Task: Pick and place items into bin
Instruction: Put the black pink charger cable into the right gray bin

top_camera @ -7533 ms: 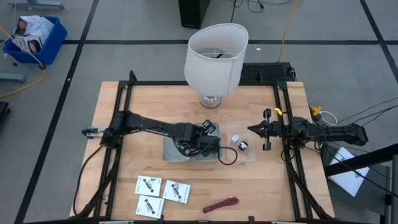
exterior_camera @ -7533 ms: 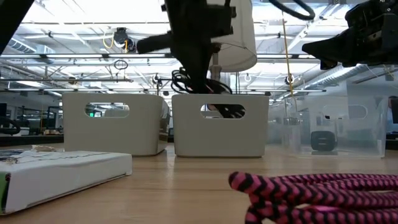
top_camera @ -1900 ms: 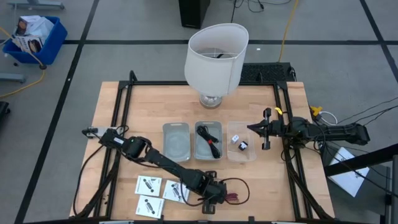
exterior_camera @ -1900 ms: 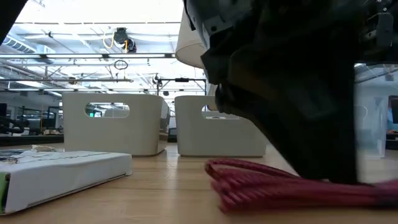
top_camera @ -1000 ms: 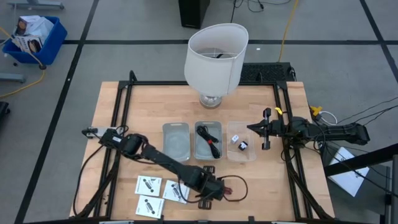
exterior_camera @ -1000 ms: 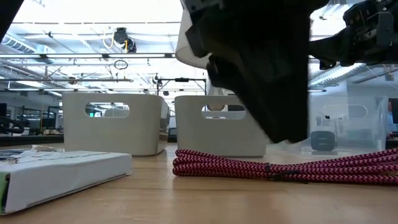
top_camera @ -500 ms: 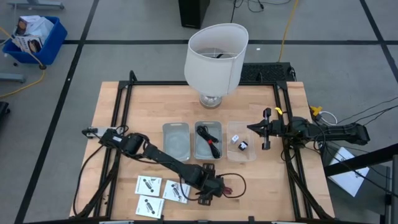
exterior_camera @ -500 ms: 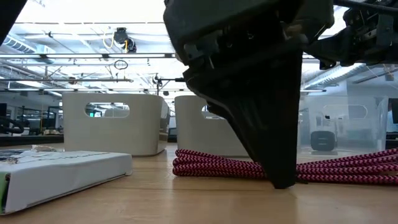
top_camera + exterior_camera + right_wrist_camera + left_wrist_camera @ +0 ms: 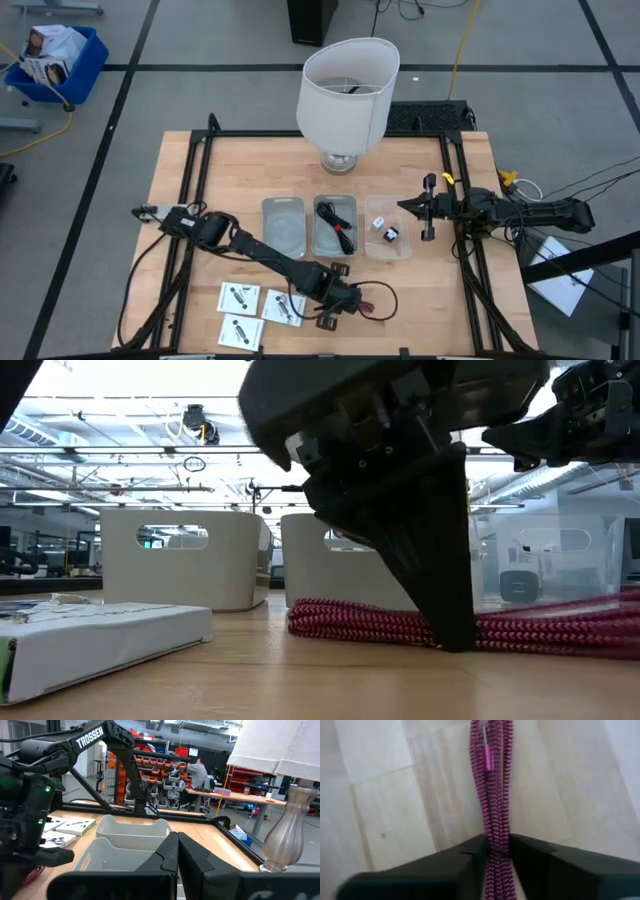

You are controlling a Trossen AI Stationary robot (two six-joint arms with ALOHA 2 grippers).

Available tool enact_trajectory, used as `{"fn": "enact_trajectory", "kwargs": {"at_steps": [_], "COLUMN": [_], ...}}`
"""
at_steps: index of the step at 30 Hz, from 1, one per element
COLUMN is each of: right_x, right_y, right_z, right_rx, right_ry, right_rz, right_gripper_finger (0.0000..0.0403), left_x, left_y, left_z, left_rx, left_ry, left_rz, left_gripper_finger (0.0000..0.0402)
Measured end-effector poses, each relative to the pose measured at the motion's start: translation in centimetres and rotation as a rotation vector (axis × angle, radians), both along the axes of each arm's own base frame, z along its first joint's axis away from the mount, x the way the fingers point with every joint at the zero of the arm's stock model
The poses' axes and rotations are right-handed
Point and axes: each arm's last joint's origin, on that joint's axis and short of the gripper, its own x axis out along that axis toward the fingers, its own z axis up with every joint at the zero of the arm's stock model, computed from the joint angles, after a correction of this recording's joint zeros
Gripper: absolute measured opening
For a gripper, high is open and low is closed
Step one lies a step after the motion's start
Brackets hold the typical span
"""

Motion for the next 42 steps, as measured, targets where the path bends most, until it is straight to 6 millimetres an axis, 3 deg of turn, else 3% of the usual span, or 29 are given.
{"fn": "enact_trajectory", "kwargs": {"at_steps": [4, 8, 15, 18, 22, 28, 32, 37, 42], "right_x": [0.0, 0.0, 0.0, 0.0, 0.0, 0.0, 0.1, 0.1, 0.1], "right_y": [0.0, 0.0, 0.0, 0.0, 0.0, 0.0, 0.0, 0.0, 0.0], "right_z": [0.0, 0.0, 0.0, 0.0, -0.1, -0.2, -0.4, -0.4, -0.4], "right_rx": [0.000, -0.001, -0.001, -0.001, 0.000, 0.014, 0.005, -0.013, -0.015], "right_ry": [0.000, 0.000, 0.003, 0.004, 0.008, 0.019, 0.041, 0.044, 0.045], "right_rz": [0.000, 0.000, 0.000, 0.000, 0.001, 0.003, 0.001, -0.001, -0.001], "right_gripper_finger": [0.0000, 0.0000, 0.0000, 0.0000, 0.0000, 0.0000, 0.0000, 0.0000, 0.0000], "left_x": [-0.2, -0.9, -3.7, -5.1, -6.4, -6.3, -6.0, -5.1, -5.1], "left_y": [0.0, 0.4, 1.9, 3.0, 5.6, 10.6, 13.0, 14.9, 16.7], "left_z": [0.9, 3.0, 13.3, 17.1, 20.4, 19.7, 17.3, 15.4, 12.2], "left_rx": [0.011, 0.068, 0.241, 0.404, 0.666, 0.817, 0.863, 0.760, 0.740], "left_ry": [-0.019, -0.034, -0.255, -0.359, -0.382, -0.166, -0.024, -0.071, -0.034], "left_rz": [-0.074, -0.114, -0.100, -0.132, -0.230, -0.363, -0.481, -0.492, -0.528], "left_gripper_finger": [0.0016, 0.0029, 0.0015, 0.0015, 0.0023, 0.0017, 0.0015, 0.0019, 0.0014]}}
